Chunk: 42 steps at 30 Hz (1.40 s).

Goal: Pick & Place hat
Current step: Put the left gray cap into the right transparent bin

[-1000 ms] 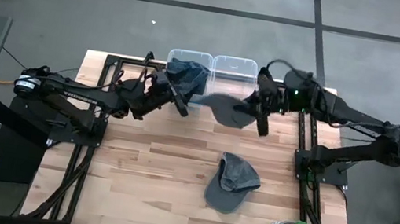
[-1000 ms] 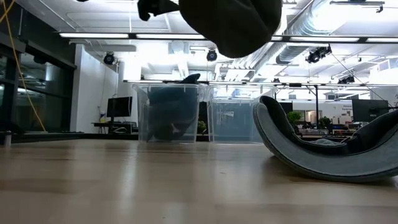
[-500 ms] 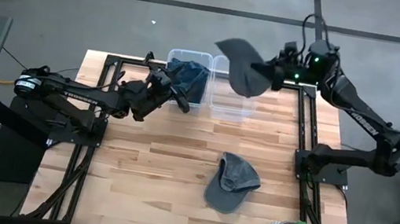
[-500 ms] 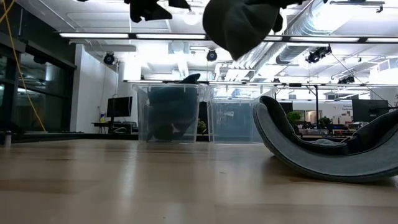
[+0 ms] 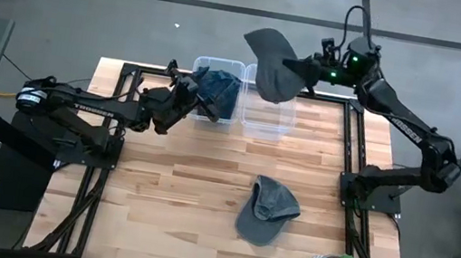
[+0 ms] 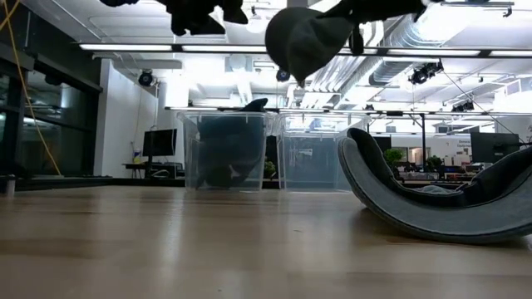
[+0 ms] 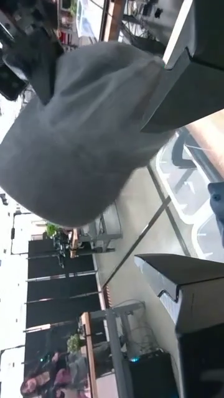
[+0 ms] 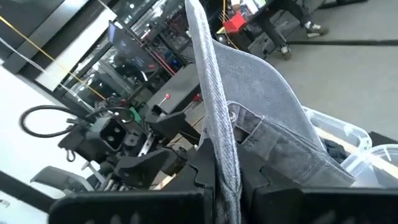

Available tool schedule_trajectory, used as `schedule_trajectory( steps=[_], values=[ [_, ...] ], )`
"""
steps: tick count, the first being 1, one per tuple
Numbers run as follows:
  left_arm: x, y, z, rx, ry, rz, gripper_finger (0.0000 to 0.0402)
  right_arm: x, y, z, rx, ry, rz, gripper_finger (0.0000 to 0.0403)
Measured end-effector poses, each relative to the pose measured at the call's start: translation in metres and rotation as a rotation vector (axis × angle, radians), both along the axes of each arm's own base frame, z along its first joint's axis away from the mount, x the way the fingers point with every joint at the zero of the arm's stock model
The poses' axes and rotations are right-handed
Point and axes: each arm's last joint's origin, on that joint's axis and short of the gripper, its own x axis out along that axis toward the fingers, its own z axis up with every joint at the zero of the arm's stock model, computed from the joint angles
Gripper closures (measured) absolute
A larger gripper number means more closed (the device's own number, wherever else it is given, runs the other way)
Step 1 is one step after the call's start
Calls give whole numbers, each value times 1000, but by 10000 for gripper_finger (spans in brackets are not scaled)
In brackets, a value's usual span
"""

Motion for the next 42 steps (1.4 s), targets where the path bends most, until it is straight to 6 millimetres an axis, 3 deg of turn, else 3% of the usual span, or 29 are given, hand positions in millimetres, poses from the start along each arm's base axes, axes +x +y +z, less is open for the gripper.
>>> schedule_trajectory(
  steps=[15, 23, 30, 32, 35, 42],
  values=[
    [-5, 41, -8, -56, 14, -42, 126, 22, -48, -32, 88, -37, 9, 393],
    [-11, 62, -8, -88, -28, -59, 126, 5, -77, -44, 123, -39, -24, 393],
    [-15, 73, -9, -134, -64, -91, 126, 0, -86, -38, 162, -216, 33, 393],
    [-15, 75, -10, -151, -69, -104, 126, 0, -87, -48, 206, -277, 51, 393],
    [-16, 76, -10, -155, -66, -124, 126, -3, -83, -80, 322, -352, 49, 393],
    [-15, 76, -12, -189, -81, -129, 126, -27, -54, -140, 530, -518, -52, 393]
  ],
)
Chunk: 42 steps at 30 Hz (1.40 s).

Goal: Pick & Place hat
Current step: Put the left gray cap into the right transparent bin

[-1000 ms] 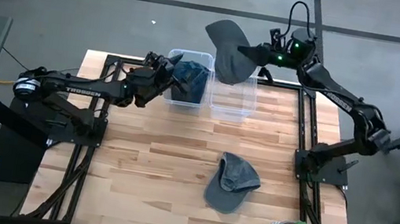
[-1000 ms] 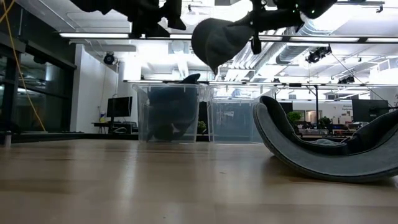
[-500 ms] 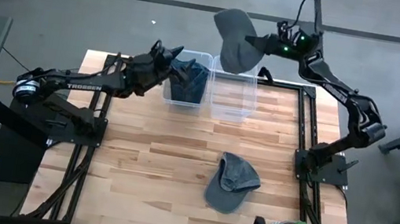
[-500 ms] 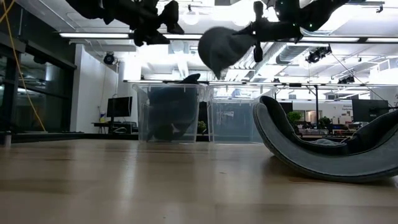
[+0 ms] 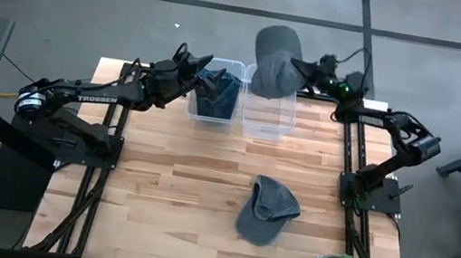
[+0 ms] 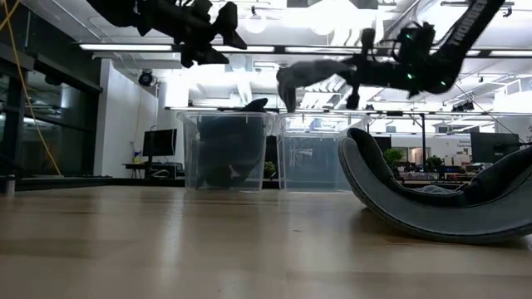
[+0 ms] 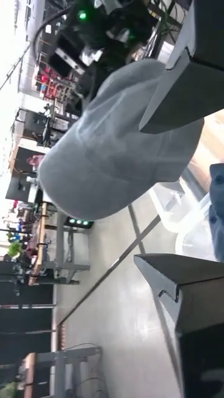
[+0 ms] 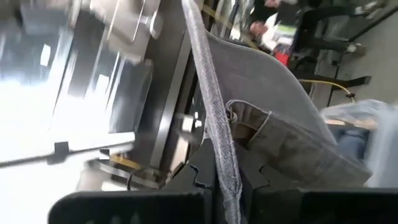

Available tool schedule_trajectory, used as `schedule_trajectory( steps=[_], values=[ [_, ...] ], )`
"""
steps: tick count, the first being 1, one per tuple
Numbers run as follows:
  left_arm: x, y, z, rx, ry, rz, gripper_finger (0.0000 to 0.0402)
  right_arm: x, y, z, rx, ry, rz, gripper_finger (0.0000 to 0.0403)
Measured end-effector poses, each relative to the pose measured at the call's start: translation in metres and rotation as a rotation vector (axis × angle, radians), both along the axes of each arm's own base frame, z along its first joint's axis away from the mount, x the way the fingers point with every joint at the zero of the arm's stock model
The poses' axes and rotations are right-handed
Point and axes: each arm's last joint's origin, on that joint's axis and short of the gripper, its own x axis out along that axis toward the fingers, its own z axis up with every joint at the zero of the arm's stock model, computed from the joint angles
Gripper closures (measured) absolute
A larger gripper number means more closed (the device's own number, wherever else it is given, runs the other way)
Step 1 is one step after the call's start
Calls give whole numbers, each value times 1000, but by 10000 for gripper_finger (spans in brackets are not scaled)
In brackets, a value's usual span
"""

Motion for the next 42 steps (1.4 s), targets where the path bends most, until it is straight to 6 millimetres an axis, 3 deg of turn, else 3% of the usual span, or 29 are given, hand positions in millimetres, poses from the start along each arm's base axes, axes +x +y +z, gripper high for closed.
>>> schedule_trajectory(
  steps=[4, 10, 19, 26, 38, 42],
  values=[
    [0, 0, -2, -35, -8, -4, 126, -5, 15, -12, 58, -14, -9, 393],
    [0, 0, -2, -58, -27, -18, 126, 3, 36, -17, 107, -23, 6, 393],
    [1, -1, -3, -113, -63, -50, 126, 9, 64, -46, 311, -60, -88, 393],
    [1, -2, -5, -179, -106, -74, 126, 17, 79, -50, 398, -60, -117, 393],
    [1, -2, -6, -186, -96, -72, 126, 13, 57, -11, 231, -57, -65, 393],
    [1, -2, -6, -187, -93, -72, 126, 7, 55, -7, 196, 49, -24, 393]
  ],
)
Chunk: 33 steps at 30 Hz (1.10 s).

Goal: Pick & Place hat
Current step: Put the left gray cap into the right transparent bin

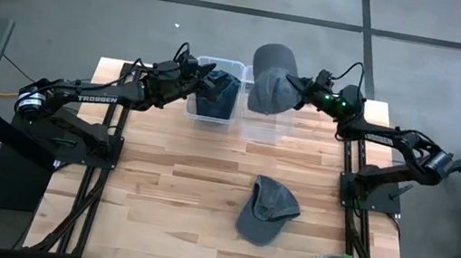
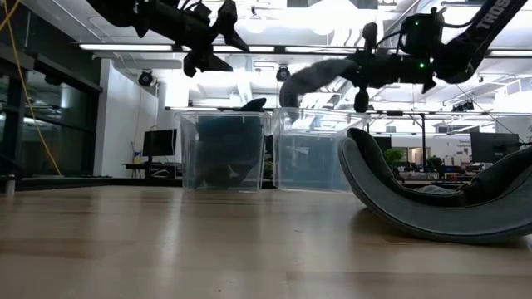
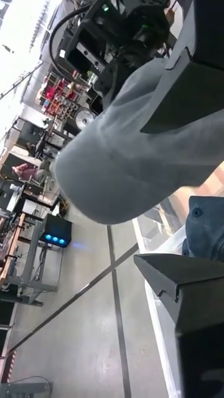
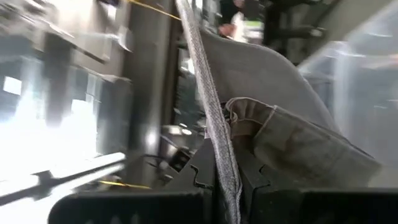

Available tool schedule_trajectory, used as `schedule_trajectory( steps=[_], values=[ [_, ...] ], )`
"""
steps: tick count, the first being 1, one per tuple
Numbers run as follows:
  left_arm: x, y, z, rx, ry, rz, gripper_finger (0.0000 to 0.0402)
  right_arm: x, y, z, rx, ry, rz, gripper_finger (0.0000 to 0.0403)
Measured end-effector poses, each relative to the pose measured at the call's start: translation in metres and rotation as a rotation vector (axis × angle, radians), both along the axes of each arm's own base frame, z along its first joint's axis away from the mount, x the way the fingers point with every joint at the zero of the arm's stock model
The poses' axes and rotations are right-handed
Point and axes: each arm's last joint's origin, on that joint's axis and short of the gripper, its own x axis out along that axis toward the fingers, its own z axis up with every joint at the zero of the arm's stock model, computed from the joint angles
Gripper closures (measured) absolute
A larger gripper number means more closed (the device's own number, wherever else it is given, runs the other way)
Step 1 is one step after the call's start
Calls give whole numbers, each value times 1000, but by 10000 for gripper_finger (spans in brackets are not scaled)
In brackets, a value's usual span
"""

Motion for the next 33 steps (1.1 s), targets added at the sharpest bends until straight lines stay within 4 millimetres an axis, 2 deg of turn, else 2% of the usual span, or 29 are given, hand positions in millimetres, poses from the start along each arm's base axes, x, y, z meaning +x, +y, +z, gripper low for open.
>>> schedule_trajectory(
  steps=[7, 12, 33],
  values=[
    [0, -1, 0, -3, 1, -24, 126, -16, 3, 5, -2, 128, -2, 393],
    [0, -1, 0, -6, -2, -24, 126, -13, 9, -1, 28, 202, 33, 393],
    [0, -1, -2, -47, -15, -22, 126, -5, 12, -14, 93, 276, 43, 391]
  ],
)
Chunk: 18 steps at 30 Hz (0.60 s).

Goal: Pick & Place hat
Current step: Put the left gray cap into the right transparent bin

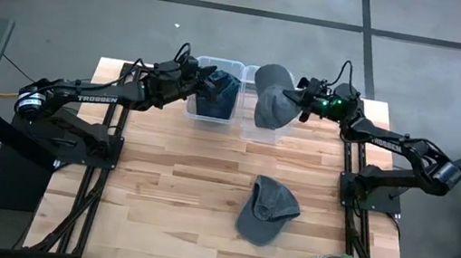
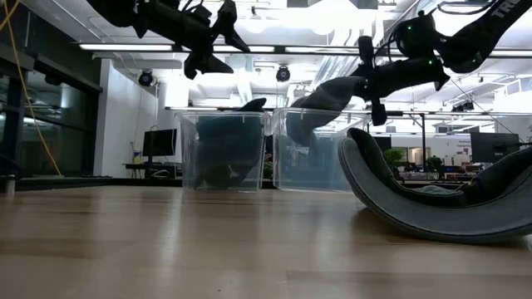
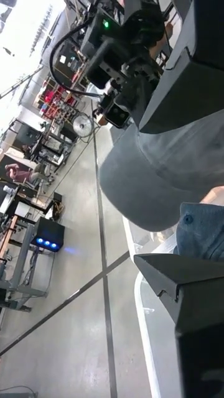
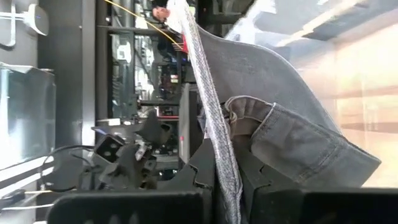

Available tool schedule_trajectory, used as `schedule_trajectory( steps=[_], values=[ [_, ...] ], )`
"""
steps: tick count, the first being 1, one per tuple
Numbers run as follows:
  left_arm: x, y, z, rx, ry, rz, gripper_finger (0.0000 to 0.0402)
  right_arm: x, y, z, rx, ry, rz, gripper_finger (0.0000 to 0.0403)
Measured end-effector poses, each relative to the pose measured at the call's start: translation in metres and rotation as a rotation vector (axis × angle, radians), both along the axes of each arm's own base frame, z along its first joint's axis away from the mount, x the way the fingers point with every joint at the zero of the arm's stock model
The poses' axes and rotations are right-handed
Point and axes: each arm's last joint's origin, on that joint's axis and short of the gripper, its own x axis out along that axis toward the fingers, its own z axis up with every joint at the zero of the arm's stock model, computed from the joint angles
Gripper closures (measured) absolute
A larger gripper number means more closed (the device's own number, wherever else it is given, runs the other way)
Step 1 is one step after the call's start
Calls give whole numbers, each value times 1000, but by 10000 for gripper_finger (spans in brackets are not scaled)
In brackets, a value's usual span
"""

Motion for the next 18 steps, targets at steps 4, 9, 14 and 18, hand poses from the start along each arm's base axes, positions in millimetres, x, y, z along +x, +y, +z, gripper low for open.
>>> schedule_trajectory(
  steps=[4, 9, 14, 18],
  values=[
    [0, 0, 0, -1, 1, 0, 126, 2, -2, -4, 8, 14, 1, 369],
    [0, 0, -1, -3, 6, 0, 126, 2, -3, -6, -9, 29, 4, 328],
    [0, 0, -1, -4, 8, 0, 126, 2, -3, -6, -25, 34, 4, 293],
    [0, 0, -1, -7, 13, -1, 126, 2, -3, -6, -30, 36, 5, 267]
  ],
)
